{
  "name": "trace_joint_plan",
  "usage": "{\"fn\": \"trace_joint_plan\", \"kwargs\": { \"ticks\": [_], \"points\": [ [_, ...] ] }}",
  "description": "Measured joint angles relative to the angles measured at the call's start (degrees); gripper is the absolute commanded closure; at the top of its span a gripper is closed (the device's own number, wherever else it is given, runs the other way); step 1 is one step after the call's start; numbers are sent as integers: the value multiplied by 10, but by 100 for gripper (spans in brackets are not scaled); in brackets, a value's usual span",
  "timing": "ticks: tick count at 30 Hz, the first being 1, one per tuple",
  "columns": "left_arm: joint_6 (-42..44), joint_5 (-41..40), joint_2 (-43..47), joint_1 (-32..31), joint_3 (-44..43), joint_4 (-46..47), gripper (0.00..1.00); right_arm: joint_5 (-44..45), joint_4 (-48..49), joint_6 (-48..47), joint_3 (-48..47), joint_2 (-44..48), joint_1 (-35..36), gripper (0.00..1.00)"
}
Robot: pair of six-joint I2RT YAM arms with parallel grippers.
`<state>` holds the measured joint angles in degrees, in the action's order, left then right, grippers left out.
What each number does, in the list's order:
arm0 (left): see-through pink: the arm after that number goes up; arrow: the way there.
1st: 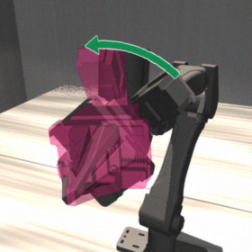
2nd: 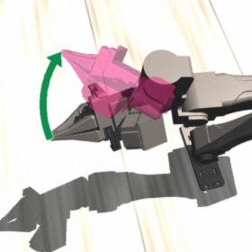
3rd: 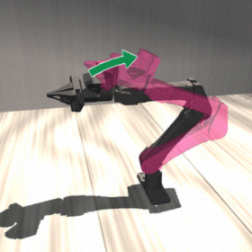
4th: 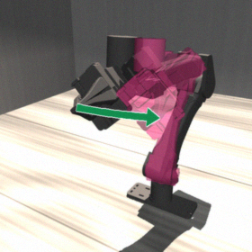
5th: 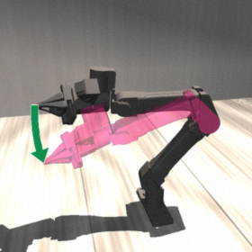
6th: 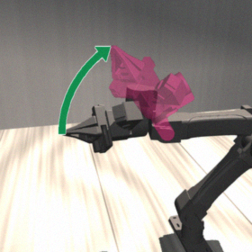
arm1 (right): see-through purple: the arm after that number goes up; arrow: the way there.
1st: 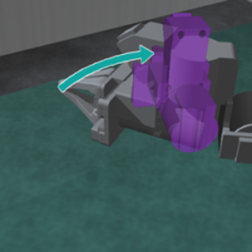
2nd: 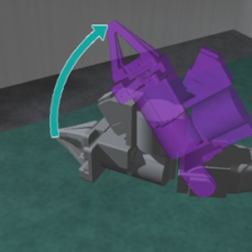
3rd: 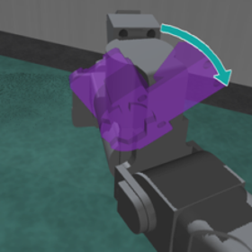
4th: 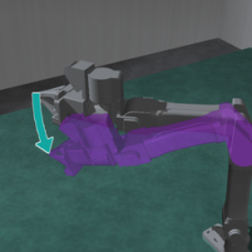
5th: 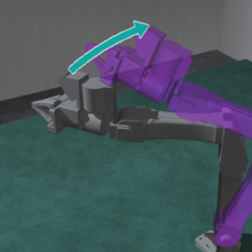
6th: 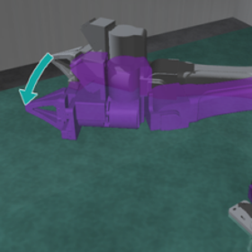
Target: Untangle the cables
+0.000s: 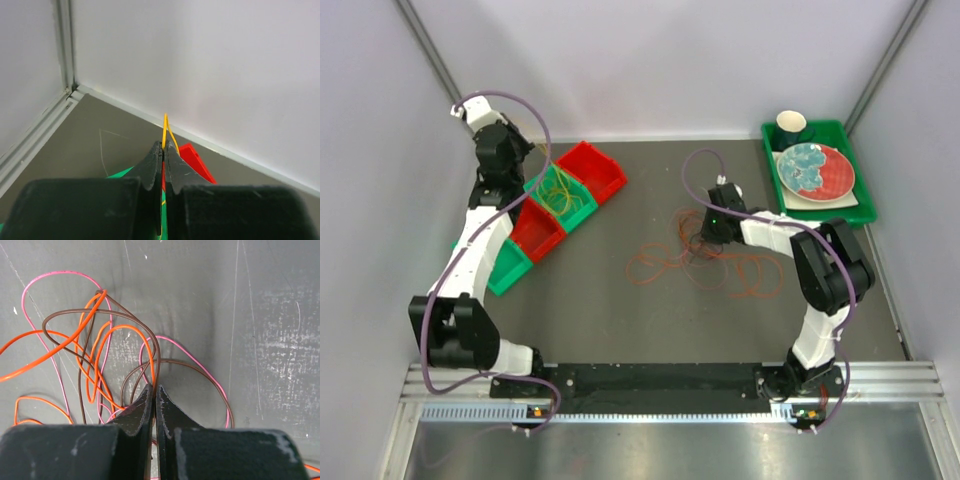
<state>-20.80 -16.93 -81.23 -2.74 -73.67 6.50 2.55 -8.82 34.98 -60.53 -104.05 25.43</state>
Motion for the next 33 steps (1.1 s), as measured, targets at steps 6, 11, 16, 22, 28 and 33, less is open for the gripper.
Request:
{"fn": "trace_joint_plan", "kwargs": {
  "ticks": [6, 11, 16, 22, 28, 33],
  "points": [
    [12, -72, -9, -23, 56, 17, 100, 0, 2, 2, 0, -1, 7, 100],
    [44, -149, -52, -77, 71, 51, 100, 0, 2, 2, 0, -1, 14, 100],
    [54, -201, -91, -120, 72, 64, 100, -1, 2, 3, 0, -1, 15, 100],
    [20, -237, -135, -116, 72, 49, 100, -1, 2, 2, 0, -1, 15, 100],
    [-23, -234, -196, -103, 71, 0, 100, -1, 2, 2, 0, -1, 15, 100],
    [-49, -217, -235, -91, 58, -42, 100, -1, 2, 2, 0, -1, 15, 100]
  ]
}}
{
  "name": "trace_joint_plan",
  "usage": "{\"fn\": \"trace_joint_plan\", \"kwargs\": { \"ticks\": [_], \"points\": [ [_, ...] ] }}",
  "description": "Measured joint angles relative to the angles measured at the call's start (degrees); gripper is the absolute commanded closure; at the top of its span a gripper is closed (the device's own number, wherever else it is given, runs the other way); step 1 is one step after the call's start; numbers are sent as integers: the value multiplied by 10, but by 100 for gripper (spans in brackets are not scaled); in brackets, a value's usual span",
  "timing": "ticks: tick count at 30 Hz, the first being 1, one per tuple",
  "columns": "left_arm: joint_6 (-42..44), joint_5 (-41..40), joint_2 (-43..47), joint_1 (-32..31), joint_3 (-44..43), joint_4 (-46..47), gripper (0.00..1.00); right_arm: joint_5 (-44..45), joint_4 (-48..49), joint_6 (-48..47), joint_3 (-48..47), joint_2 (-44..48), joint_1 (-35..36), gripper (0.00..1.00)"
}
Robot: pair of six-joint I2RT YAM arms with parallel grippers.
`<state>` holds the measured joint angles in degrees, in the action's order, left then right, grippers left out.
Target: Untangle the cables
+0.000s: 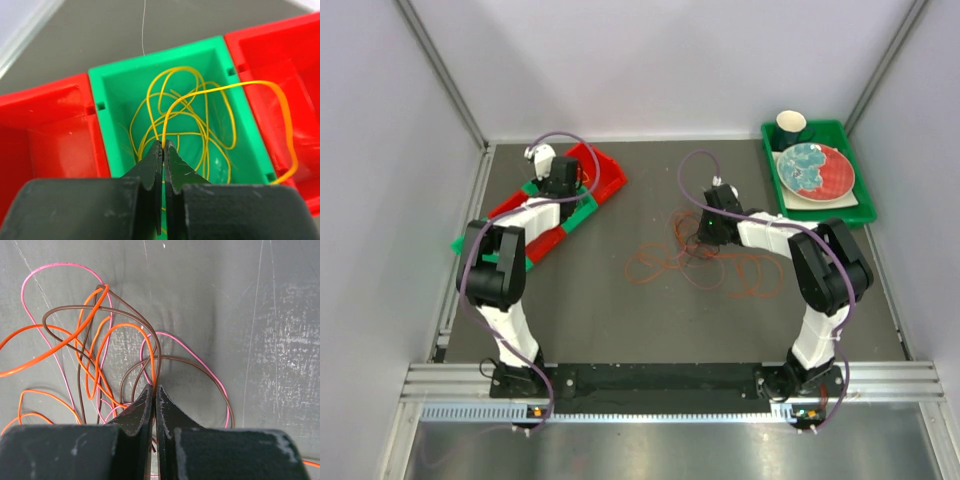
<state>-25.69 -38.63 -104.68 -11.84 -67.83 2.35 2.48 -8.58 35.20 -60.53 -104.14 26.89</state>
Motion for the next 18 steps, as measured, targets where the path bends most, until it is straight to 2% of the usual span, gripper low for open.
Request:
{"fn": "trace_joint_plan", "kwargs": {
  "ticks": [14, 15, 16, 18],
  "points": [
    [-14, 48, -83, 18, -60, -54, 100, 0, 0, 0, 0, 0, 0, 100],
    [-14, 52, -83, 19, -61, -56, 98, 0, 0, 0, 0, 0, 0, 100],
    [-14, 56, -83, 21, -62, -59, 88, 0, 0, 0, 0, 0, 0, 100],
    [-13, 64, -83, 23, -69, -72, 77, 0, 0, 0, 0, 0, 0, 100]
  ]
}}
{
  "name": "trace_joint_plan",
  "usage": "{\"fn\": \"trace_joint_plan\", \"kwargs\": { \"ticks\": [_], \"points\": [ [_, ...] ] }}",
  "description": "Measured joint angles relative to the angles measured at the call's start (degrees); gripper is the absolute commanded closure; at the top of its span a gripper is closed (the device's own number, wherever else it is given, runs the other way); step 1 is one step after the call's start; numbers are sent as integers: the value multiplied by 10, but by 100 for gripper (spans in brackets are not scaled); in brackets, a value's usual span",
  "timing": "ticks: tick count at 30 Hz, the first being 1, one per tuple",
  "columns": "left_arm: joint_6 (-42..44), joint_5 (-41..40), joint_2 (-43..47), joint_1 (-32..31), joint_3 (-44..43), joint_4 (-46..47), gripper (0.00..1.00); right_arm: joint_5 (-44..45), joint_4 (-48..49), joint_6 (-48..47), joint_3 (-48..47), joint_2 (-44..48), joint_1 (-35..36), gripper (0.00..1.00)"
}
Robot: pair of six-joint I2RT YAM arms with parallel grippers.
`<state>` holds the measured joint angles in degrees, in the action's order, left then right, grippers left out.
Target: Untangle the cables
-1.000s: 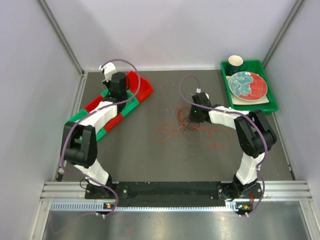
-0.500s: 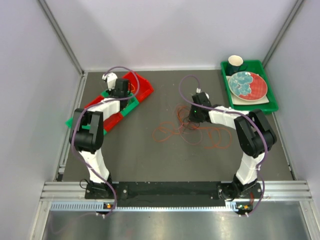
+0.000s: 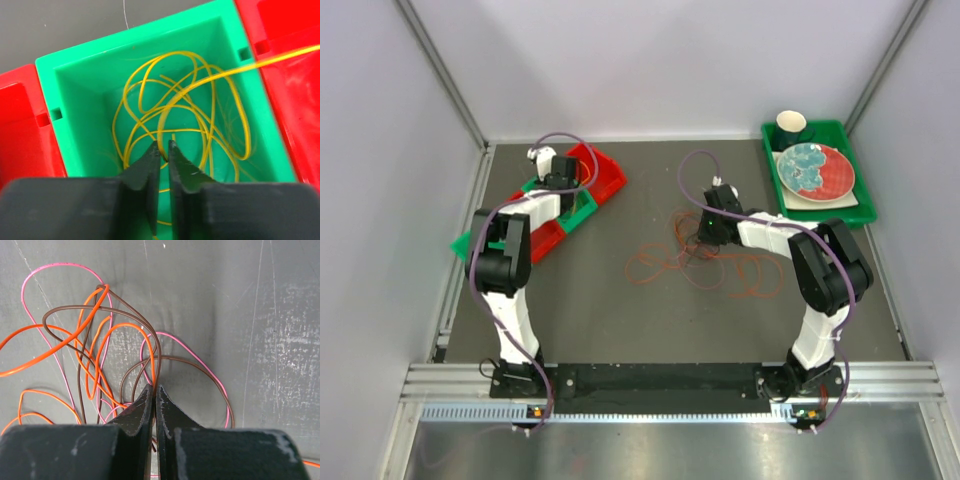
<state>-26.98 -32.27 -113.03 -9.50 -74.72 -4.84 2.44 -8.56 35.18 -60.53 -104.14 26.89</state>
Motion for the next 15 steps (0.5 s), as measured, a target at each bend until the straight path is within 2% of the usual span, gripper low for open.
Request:
{"fn": "trace_joint_plan", "kwargs": {
  "ticks": [4, 8, 15],
  "points": [
    [3, 16, 5, 1, -10, -15, 54, -1, 0, 0, 0, 0, 0, 100],
    [15, 26, 35, 1, -10, -33, 50, -2, 0, 0, 0, 0, 1, 100],
    [23, 44, 101, 1, -16, -39, 50, -4, 0, 0, 0, 0, 8, 100]
  ]
}}
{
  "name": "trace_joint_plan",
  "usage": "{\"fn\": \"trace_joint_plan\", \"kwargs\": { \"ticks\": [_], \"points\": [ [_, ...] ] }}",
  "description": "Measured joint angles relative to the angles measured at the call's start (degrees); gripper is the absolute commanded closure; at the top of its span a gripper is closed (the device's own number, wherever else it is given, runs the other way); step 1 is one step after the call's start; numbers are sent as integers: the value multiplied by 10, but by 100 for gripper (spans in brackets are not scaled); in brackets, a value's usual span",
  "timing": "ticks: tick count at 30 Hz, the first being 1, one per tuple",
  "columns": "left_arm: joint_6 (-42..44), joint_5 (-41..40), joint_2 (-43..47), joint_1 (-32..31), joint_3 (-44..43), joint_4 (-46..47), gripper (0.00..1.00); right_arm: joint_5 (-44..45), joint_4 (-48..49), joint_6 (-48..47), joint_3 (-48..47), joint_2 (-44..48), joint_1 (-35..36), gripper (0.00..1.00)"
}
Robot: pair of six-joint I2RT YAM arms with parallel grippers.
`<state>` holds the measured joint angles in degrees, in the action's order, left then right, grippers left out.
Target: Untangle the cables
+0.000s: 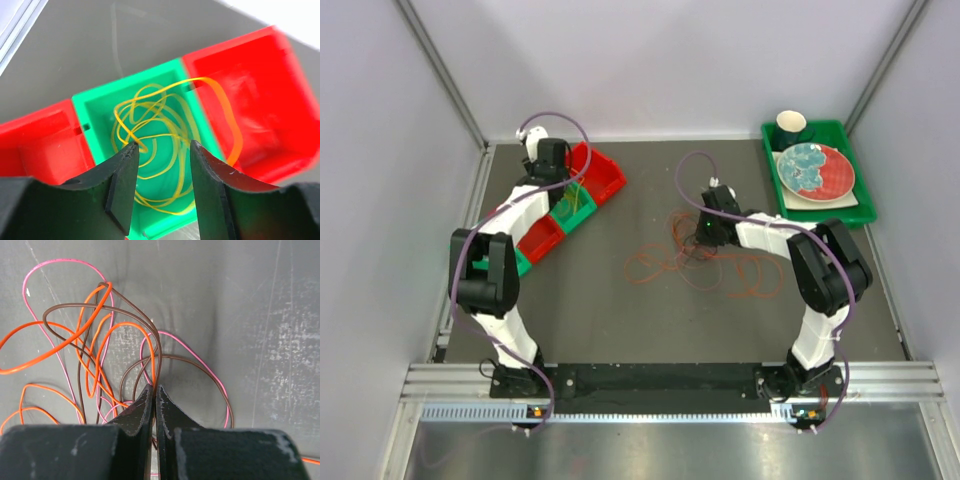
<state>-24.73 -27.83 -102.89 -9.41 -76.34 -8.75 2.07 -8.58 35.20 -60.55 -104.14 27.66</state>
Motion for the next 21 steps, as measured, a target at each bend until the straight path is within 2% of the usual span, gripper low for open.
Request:
{"fn": "trace_joint_plan", "kwargs": {
  "ticks": [8, 12, 21],
  "points": [
    [20, 76, 5, -5, -88, -28, 50, 0, 0, 0, 0, 0, 6, 100],
    [40, 85, -31, -24, -146, -33, 51, 0, 0, 0, 0, 0, 7, 100],
    [56, 99, -133, -40, -191, -71, 53, 0, -1, 0, 0, 0, 7, 100]
  ]
}}
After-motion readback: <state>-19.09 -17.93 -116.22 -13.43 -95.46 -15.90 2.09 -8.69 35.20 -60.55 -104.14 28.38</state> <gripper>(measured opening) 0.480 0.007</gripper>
